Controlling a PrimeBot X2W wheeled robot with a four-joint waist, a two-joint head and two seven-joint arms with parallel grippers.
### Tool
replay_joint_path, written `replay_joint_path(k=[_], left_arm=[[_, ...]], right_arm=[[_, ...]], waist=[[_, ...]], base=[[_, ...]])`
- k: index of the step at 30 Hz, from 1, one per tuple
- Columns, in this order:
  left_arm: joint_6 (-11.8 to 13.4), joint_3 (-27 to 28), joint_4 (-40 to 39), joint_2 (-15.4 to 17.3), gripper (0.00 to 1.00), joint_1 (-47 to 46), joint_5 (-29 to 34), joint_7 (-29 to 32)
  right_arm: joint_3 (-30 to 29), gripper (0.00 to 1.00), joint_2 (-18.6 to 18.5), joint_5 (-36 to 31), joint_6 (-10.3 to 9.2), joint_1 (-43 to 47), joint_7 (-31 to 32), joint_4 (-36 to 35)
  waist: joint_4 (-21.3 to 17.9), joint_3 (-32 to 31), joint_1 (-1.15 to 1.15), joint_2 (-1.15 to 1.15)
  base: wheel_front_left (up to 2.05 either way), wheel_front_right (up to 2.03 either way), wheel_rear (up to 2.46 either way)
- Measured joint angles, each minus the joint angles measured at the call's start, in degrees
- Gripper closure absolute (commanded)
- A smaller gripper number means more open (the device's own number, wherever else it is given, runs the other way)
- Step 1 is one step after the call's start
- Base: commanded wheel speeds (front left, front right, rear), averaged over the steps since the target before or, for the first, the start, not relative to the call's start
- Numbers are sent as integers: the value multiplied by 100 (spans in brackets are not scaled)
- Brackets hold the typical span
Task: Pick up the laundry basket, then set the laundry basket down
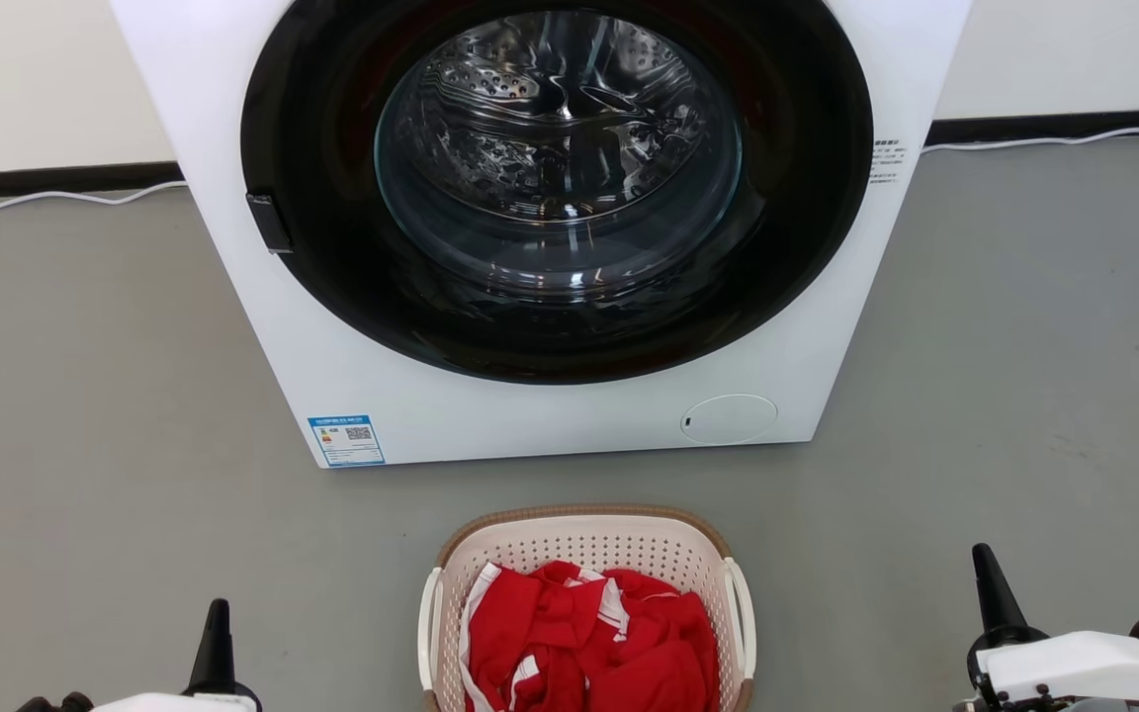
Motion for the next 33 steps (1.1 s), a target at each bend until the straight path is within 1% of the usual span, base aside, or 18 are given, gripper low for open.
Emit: replay_joint_path(k=[33], left_arm=[[-80,210,27,23,100,-244,-2030,515]], right_arm=[[-357,100,-13,2151,-1,-1,504,-147]], waist=[[98,-75,0,0]], base=[[0,0,0]])
